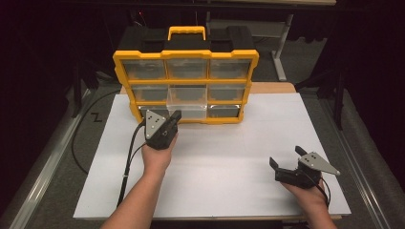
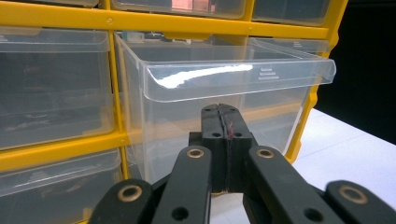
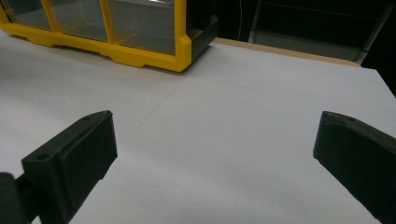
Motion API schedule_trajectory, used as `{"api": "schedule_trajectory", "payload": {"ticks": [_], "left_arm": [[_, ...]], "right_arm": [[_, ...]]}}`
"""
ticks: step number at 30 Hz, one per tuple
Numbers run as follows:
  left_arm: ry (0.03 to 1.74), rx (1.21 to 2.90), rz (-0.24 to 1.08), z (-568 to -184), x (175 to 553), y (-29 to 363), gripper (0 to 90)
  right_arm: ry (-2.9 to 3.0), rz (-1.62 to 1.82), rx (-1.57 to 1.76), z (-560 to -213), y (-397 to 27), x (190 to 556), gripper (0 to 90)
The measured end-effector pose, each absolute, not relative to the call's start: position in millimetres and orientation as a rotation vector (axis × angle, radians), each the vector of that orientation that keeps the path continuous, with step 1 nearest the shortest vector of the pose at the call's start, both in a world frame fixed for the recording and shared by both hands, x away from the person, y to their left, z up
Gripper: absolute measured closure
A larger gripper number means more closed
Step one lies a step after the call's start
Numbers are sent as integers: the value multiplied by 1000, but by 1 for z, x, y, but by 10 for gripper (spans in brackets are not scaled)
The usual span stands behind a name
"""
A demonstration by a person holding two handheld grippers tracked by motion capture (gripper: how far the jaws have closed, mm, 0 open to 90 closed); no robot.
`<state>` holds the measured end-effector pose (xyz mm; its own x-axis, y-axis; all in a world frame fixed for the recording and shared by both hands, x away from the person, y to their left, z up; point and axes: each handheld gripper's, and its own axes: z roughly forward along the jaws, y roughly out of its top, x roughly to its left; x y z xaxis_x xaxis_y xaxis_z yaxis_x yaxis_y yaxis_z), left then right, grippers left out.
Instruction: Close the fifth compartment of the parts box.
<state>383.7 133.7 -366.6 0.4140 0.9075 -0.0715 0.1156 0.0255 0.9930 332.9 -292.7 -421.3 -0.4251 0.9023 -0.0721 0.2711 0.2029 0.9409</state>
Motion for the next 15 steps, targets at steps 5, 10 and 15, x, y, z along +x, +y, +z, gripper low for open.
{"api": "schedule_trajectory", "payload": {"ticks": [5,10,15], "left_arm": [[983,1425,798,-364,387,133,894],[989,1436,794,-364,390,131,894],[992,1439,784,-364,394,130,894]], "right_arm": [[1826,1232,1094,-421,-293,333,11],[1824,1233,1094,-421,-293,333,12],[1821,1229,1098,-421,-293,333,11]]}}
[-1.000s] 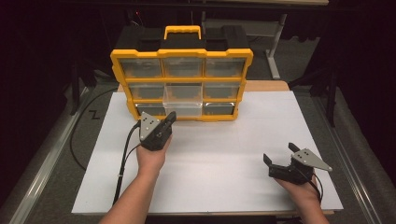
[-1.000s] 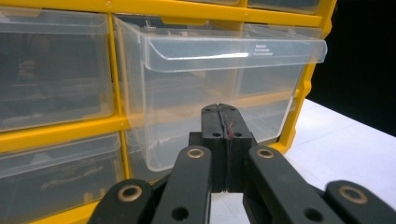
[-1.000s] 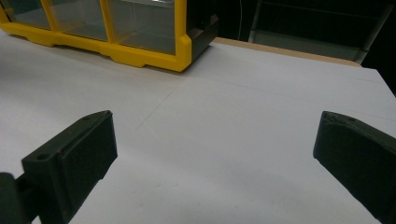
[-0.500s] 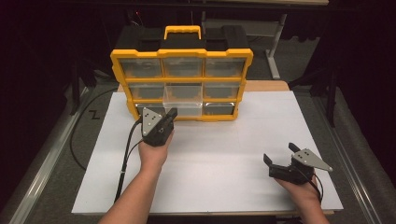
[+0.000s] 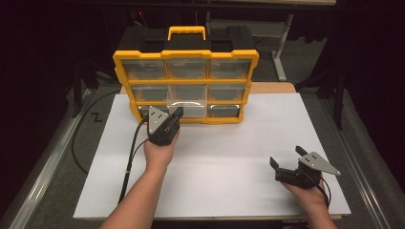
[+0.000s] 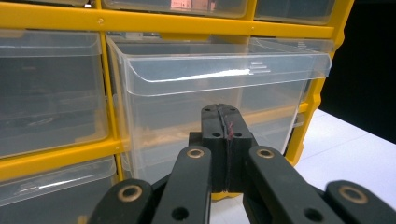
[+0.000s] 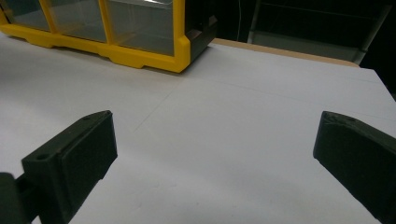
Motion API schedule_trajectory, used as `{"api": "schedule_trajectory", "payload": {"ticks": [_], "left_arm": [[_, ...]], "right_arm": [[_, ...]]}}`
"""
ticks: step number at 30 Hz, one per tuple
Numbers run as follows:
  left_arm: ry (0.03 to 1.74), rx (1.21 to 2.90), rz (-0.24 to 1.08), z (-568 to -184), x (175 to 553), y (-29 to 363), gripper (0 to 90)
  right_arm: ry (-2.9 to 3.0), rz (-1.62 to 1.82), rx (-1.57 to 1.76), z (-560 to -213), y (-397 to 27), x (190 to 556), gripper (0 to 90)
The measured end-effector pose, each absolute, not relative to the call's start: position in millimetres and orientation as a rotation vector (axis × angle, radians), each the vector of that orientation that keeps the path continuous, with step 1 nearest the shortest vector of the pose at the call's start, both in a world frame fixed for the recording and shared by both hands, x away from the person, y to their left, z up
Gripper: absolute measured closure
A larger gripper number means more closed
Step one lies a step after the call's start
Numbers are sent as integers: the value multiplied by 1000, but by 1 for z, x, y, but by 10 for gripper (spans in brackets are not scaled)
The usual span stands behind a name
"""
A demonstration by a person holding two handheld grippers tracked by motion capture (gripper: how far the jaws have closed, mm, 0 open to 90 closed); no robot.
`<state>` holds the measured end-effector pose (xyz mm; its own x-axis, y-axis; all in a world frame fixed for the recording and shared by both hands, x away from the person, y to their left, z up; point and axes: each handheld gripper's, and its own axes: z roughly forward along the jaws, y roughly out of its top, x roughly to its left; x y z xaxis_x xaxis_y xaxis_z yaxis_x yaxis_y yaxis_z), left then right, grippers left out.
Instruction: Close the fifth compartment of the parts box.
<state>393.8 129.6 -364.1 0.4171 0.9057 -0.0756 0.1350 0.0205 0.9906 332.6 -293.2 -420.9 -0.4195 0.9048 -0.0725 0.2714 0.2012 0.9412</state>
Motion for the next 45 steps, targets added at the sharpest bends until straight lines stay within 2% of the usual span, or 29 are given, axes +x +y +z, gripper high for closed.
{"api": "schedule_trajectory", "payload": {"ticks": [45], "left_arm": [[1065,1437,771,-361,440,124,895]], "right_arm": [[1822,1243,1093,-421,-293,333,12]]}}
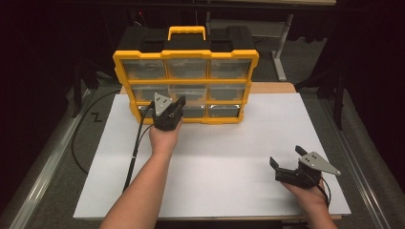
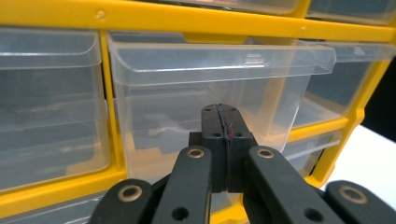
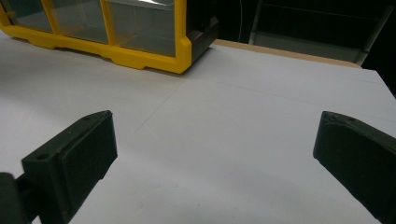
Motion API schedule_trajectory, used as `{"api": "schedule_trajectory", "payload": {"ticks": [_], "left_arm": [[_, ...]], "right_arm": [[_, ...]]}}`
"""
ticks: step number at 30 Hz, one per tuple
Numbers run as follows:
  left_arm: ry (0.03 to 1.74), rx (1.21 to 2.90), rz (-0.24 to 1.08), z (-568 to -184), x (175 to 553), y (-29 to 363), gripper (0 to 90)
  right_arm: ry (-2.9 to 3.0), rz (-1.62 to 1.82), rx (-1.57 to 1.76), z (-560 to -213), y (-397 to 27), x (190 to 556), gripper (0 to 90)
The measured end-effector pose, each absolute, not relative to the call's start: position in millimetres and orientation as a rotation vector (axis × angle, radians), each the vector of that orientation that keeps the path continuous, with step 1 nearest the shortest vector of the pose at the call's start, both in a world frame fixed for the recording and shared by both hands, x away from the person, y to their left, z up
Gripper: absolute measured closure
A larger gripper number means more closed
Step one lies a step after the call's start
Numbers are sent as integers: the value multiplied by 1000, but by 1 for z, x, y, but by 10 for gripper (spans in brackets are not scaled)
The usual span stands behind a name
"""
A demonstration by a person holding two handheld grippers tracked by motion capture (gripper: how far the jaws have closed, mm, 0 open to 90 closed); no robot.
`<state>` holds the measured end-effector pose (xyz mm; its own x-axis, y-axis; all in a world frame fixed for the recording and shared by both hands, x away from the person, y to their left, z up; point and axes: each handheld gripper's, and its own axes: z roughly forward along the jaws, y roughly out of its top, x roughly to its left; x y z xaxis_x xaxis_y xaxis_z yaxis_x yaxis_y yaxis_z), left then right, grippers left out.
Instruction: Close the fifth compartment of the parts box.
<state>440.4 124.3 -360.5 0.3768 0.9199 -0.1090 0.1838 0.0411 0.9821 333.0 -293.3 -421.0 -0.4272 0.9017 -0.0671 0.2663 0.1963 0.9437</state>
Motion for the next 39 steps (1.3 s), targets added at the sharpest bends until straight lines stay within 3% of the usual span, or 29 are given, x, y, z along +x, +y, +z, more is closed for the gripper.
{"api": "schedule_trajectory", "payload": {"ticks": [22,39], "left_arm": [[1105,1472,819,-358,464,129,895],[1099,1483,797,-357,458,129,895]], "right_arm": [[1821,1253,1089,-421,-294,333,12],[1823,1249,1087,-421,-293,333,12]]}}
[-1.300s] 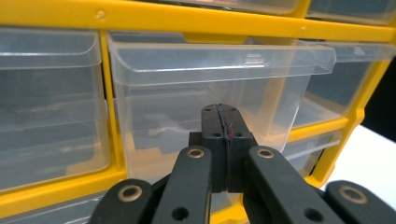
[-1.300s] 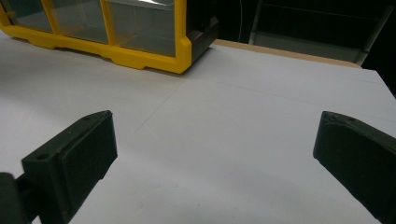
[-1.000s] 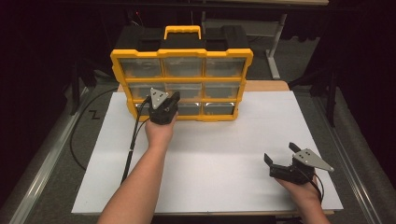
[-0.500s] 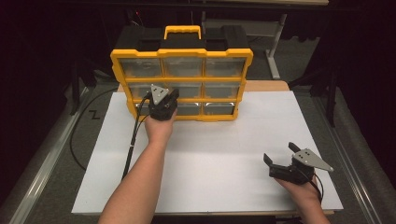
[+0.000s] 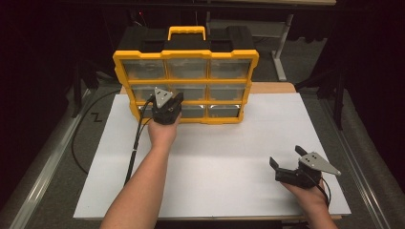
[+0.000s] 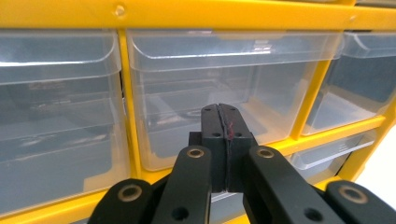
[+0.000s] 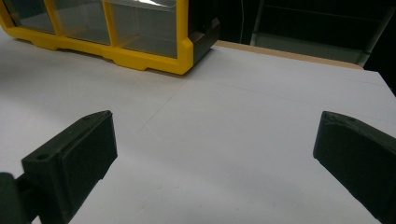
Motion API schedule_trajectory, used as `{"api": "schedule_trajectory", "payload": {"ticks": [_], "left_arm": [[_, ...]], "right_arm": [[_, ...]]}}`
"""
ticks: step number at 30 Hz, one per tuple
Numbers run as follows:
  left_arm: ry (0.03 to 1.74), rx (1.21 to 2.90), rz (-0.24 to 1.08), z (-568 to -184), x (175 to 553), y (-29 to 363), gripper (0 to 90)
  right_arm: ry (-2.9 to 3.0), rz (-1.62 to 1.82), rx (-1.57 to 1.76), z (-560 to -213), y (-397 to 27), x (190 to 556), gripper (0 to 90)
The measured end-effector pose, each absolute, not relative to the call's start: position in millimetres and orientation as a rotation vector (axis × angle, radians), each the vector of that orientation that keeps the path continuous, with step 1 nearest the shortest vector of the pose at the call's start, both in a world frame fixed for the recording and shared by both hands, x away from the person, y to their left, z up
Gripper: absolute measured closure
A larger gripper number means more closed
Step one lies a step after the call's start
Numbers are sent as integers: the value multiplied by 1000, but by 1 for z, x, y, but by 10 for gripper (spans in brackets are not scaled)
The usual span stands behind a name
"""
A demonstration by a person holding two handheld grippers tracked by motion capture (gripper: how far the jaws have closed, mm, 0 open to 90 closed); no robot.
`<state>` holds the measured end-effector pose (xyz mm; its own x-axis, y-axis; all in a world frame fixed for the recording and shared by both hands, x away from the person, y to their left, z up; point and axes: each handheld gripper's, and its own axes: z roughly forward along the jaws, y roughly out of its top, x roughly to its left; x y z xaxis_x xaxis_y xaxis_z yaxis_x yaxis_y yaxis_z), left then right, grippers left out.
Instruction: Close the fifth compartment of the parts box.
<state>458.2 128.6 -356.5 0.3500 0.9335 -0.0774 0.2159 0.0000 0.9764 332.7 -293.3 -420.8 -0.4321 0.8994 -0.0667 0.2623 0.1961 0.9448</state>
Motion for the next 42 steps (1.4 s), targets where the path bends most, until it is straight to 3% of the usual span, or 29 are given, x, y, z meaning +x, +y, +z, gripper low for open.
{"api": "schedule_trajectory", "payload": {"ticks": [23,42], "left_arm": [[1085,1487,787,-358,427,140,894],[1088,1507,767,-395,397,160,894]], "right_arm": [[1815,1245,1091,-421,-294,332,11],[1816,1236,1084,-420,-294,332,11]]}}
